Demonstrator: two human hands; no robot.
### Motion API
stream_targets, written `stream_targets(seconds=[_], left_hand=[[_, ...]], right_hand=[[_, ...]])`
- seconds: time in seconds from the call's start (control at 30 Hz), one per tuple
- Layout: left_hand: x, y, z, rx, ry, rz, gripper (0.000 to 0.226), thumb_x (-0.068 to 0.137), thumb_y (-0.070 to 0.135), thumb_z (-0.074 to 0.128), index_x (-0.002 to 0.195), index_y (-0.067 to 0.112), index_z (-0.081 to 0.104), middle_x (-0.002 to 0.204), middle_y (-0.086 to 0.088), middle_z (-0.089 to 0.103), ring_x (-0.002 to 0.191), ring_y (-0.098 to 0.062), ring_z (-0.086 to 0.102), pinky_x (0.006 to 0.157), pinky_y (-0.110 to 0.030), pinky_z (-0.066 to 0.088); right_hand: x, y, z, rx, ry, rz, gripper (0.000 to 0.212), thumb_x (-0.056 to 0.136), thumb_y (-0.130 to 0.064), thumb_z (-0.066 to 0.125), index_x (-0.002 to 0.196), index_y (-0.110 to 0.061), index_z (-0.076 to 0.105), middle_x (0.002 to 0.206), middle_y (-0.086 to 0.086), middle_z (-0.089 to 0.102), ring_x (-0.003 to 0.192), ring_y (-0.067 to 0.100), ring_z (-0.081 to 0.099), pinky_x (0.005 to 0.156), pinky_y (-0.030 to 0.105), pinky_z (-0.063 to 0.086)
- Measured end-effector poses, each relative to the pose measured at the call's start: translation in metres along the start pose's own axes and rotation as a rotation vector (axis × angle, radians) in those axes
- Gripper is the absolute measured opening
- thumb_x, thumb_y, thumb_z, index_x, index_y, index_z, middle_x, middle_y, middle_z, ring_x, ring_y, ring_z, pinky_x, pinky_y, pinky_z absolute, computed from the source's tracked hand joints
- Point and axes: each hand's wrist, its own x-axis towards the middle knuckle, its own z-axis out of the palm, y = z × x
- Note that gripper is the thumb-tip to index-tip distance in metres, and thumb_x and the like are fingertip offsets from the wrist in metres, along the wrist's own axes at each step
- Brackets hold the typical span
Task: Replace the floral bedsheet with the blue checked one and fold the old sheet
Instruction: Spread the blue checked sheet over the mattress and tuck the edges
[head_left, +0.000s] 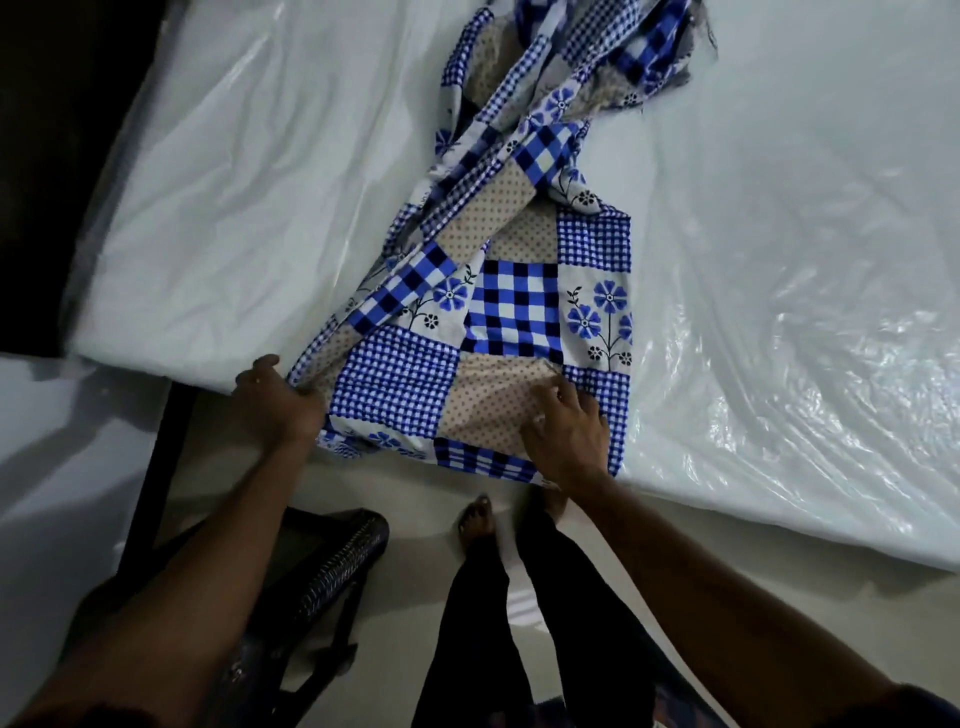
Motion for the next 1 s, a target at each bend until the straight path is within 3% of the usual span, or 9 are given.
stream_targets(seconds=[0.07, 0.2, 0.37, 0.57, 0.63, 0.73, 0.87, 0.93, 1.0], left_hand=[[-0.007, 0.018, 0.011, 0.054, 0.054, 0.257, 0.061, 0.068, 0.011, 0.065, 0.128, 0.010, 0.053, 0.134, -0.020, 0.048, 0.123, -0.041, 0.044, 0.092, -0.053, 0.043], [-0.010, 0.087, 0.032, 0.037, 0.016, 0.658, 0.050, 0.075, 0.016, 0.065, 0.124, 0.013, 0.057, 0.131, -0.012, 0.051, 0.123, -0.033, 0.046, 0.091, -0.048, 0.043], [0.025, 0.199, 0.062, 0.013, -0.012, 0.821, 0.043, 0.077, 0.019, 0.062, 0.119, 0.011, 0.062, 0.122, -0.011, 0.056, 0.118, -0.035, 0.051, 0.088, -0.050, 0.047], [0.078, 0.346, 0.095, 0.100, -0.013, 0.769, 0.053, 0.083, 0.035, 0.061, 0.131, 0.015, 0.052, 0.130, -0.011, 0.053, 0.123, -0.034, 0.047, 0.089, -0.051, 0.046], [0.095, 0.378, 0.106, 0.080, -0.058, 0.637, 0.055, 0.087, 0.042, 0.061, 0.133, 0.014, 0.049, 0.133, -0.012, 0.053, 0.124, -0.036, 0.047, 0.092, -0.053, 0.044], [0.113, 0.414, 0.119, 0.057, -0.074, 0.565, 0.059, 0.087, 0.051, 0.059, 0.130, 0.012, 0.049, 0.129, -0.014, 0.057, 0.120, -0.038, 0.053, 0.091, -0.052, 0.047], [0.132, 0.449, 0.128, 0.082, -0.195, 0.603, 0.048, 0.095, 0.043, 0.058, 0.127, 0.009, 0.048, 0.125, -0.012, 0.059, 0.110, -0.033, 0.059, 0.081, -0.042, 0.048], [0.144, 0.461, 0.133, 0.122, -0.295, 0.591, 0.042, 0.098, 0.038, 0.055, 0.128, 0.008, 0.047, 0.125, -0.012, 0.059, 0.108, -0.033, 0.060, 0.078, -0.041, 0.048], [0.154, 0.464, 0.135, 0.157, -0.345, 0.640, 0.039, 0.100, 0.033, 0.053, 0.128, 0.006, 0.047, 0.126, -0.015, 0.058, 0.108, -0.035, 0.060, 0.079, -0.041, 0.048]], right_hand=[[0.017, -0.007, -0.015, 0.049, 0.082, 0.026, 0.053, 0.091, -0.045, 0.059, 0.139, -0.026, 0.048, 0.141, 0.003, 0.050, 0.128, 0.031, 0.047, 0.096, 0.048, 0.050], [0.073, -0.013, -0.052, 0.277, 0.224, 0.077, 0.045, 0.092, -0.036, 0.062, 0.134, -0.021, 0.056, 0.134, 0.007, 0.056, 0.122, 0.029, 0.052, 0.095, 0.044, 0.049], [0.167, -0.010, -0.107, 0.368, 0.364, -0.008, 0.046, 0.088, -0.029, 0.065, 0.133, -0.018, 0.059, 0.129, 0.010, 0.057, 0.120, 0.033, 0.052, 0.099, 0.042, 0.043], [0.281, -0.010, -0.161, 0.676, 0.421, 0.164, 0.045, 0.092, -0.040, 0.063, 0.134, -0.023, 0.056, 0.125, 0.008, 0.064, 0.116, 0.027, 0.058, 0.092, 0.039, 0.049], [0.309, -0.011, -0.175, 0.850, 0.319, 0.267, 0.042, 0.093, -0.043, 0.062, 0.130, -0.024, 0.058, 0.108, 0.001, 0.068, 0.095, 0.019, 0.065, 0.078, 0.033, 0.052], [0.347, -0.017, -0.186, 1.039, 0.143, 0.287, 0.028, 0.089, -0.028, 0.062, 0.116, -0.020, 0.060, 0.089, 0.004, 0.066, 0.069, 0.018, 0.061, 0.059, 0.027, 0.045], [0.375, -0.020, -0.191, 1.259, 0.132, 0.322, 0.003, 0.090, -0.015, 0.057, 0.088, -0.015, 0.054, 0.076, 0.011, 0.062, 0.066, 0.025, 0.055, 0.059, 0.033, 0.044], [0.382, -0.019, -0.191, 1.390, 0.125, 0.329, 0.013, 0.095, -0.021, 0.059, 0.083, -0.017, 0.059, 0.079, 0.009, 0.068, 0.068, 0.024, 0.060, 0.063, 0.034, 0.049], [0.386, -0.014, -0.188, 1.429, 0.145, 0.303, 0.017, 0.098, -0.022, 0.056, 0.089, -0.016, 0.069, 0.094, 0.008, 0.074, 0.085, 0.024, 0.068, 0.078, 0.037, 0.054]])
